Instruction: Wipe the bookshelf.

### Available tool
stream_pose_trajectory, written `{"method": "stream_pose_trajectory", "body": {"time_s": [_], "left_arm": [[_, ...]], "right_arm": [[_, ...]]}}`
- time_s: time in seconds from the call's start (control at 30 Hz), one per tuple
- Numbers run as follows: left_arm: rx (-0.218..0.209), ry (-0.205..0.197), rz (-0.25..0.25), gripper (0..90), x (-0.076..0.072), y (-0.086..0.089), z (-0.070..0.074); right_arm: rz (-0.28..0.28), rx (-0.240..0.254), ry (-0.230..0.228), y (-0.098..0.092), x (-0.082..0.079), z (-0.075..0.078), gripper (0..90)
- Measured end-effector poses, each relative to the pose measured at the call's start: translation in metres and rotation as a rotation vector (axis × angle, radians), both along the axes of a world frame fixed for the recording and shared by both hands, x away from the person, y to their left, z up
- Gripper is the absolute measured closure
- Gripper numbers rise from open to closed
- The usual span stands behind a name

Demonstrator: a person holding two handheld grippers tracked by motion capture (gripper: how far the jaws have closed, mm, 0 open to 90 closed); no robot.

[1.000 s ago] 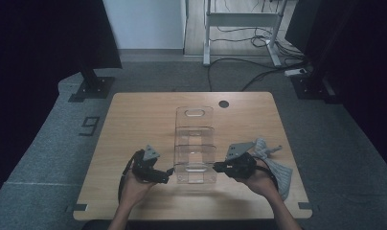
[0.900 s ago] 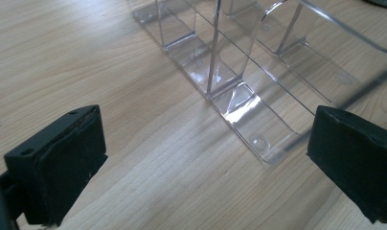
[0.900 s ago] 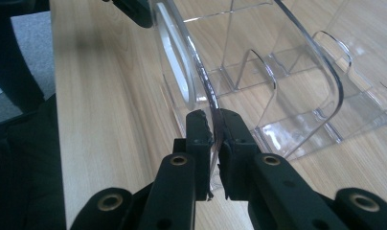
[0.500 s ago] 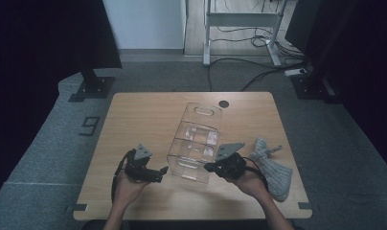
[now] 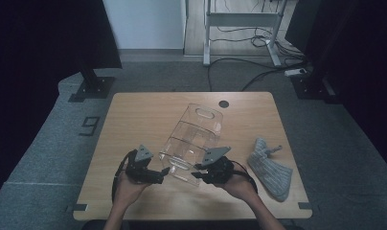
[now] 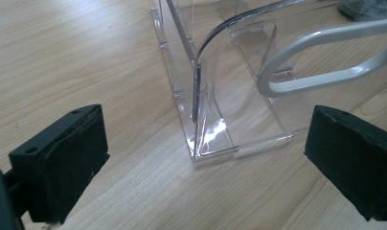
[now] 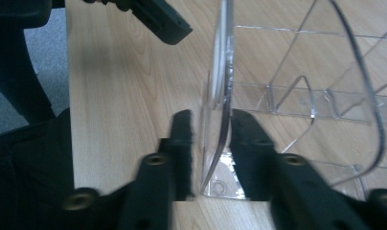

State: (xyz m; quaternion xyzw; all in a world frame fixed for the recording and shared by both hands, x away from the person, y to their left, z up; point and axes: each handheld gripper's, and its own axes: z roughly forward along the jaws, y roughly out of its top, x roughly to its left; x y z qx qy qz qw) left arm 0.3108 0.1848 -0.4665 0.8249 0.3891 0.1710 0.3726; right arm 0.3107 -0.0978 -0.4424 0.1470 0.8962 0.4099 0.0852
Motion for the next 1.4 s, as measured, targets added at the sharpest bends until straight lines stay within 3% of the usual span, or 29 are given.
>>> {"method": "stream_pose_trajectory", "body": {"time_s": [0.03,0.17,0.2,0.23,0.37,0.53,0.7,0.77,1.0,1.4], "left_arm": [[0.005,0.000,0.005,1.4,0.000,0.000,0.000],[0.006,0.002,0.014,2.3,0.001,0.000,-0.001],[0.006,0.002,0.014,2.6,0.001,0.000,-0.001],[0.009,0.002,0.019,2.8,0.001,0.001,-0.001],[0.010,0.003,0.023,4.1,0.003,0.001,-0.003],[0.017,0.006,0.018,6.0,0.004,-0.002,-0.007],[0.022,0.005,0.019,9.4,0.006,-0.003,-0.011],[0.031,0.016,0.022,11.0,0.009,-0.003,-0.015],[0.033,0.024,0.032,12.5,0.015,-0.002,-0.022],[0.032,0.044,0.085,12.2,0.023,0.005,-0.027]], "right_arm": [[0.000,0.022,0.025,-0.008,0.001,0.004,57.2],[-0.038,0.027,0.043,-0.028,0.004,0.009,49.5],[-0.038,0.027,0.043,-0.028,0.004,0.009,49.5],[-0.083,0.023,0.035,-0.039,0.008,0.009,47.9],[-0.151,-0.006,0.011,-0.047,0.016,0.004,45.9],[-0.187,-0.017,-0.001,-0.043,0.027,-0.005,44.4],[-0.201,-0.033,-0.003,-0.035,0.034,-0.013,48.6],[-0.230,-0.048,0.001,-0.031,0.040,-0.020,50.8],[-0.206,0.005,0.062,-0.029,0.047,-0.030,59.6],[-0.149,-0.012,0.055,-0.013,0.036,-0.029,60.1]]}}
